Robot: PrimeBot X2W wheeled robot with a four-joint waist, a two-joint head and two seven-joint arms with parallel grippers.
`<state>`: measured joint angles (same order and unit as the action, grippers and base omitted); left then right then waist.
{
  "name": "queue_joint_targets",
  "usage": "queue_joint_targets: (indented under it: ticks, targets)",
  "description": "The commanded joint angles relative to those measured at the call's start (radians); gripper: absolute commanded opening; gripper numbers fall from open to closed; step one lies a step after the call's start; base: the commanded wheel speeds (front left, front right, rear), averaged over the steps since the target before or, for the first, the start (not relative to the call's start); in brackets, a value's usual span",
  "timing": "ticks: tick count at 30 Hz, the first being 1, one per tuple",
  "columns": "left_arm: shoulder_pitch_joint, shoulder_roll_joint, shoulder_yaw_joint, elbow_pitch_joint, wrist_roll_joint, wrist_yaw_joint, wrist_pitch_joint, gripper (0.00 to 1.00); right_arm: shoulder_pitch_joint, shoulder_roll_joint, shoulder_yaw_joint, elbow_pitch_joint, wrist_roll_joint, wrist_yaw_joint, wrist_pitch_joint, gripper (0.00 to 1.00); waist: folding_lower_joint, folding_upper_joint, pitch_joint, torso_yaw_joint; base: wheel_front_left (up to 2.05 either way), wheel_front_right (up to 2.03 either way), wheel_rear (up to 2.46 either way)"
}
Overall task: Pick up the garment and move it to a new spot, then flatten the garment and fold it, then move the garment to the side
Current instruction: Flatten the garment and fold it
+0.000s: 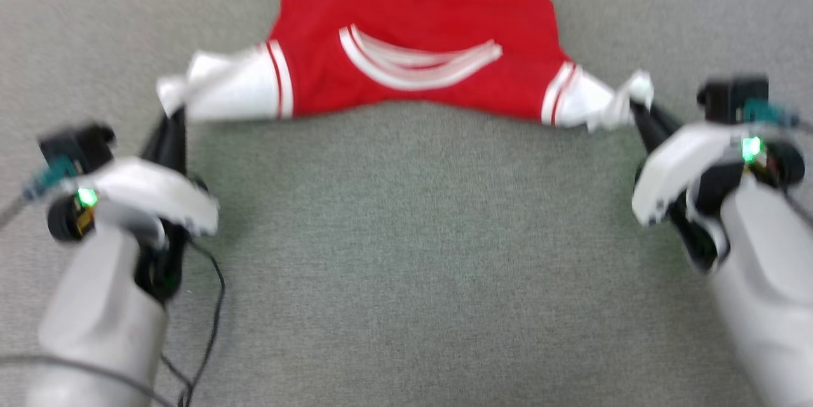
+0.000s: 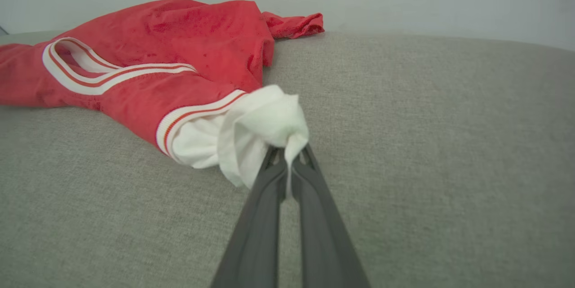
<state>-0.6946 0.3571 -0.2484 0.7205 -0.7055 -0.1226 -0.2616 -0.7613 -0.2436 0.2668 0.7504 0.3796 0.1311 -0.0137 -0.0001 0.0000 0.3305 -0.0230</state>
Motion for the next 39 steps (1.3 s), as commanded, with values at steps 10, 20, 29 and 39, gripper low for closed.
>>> queue_joint_targets:
  ticks: [10,20,29,39]
  targets:
    - [0.408,-0.017,0.040,-0.194,0.047,0.040,-0.005,0.00,0.397,-0.012,-0.077,-0.209,0.035,-0.001,0.046,0.00,0.0001,0.0000,-0.213,0.022,0.00,0.00,0.00]
    - [0.755,-0.003,0.049,-0.391,0.015,0.132,0.042,0.00,0.798,0.058,-0.228,-0.469,-0.014,-0.001,0.150,0.00,0.0001,0.0000,-0.328,0.034,0.00,0.00,0.00]
    - [0.901,0.016,0.042,-0.565,0.028,0.207,0.088,0.00,1.029,0.129,-0.332,-0.629,-0.075,-0.001,0.242,0.28,0.0001,0.0000,-0.339,0.071,0.00,0.00,0.00]
    - [0.863,0.028,0.004,-0.661,0.066,0.210,0.099,0.00,0.933,0.153,-0.385,-0.699,-0.071,-0.001,0.137,1.00,0.0001,0.0000,-0.294,0.121,0.00,0.00,0.00]
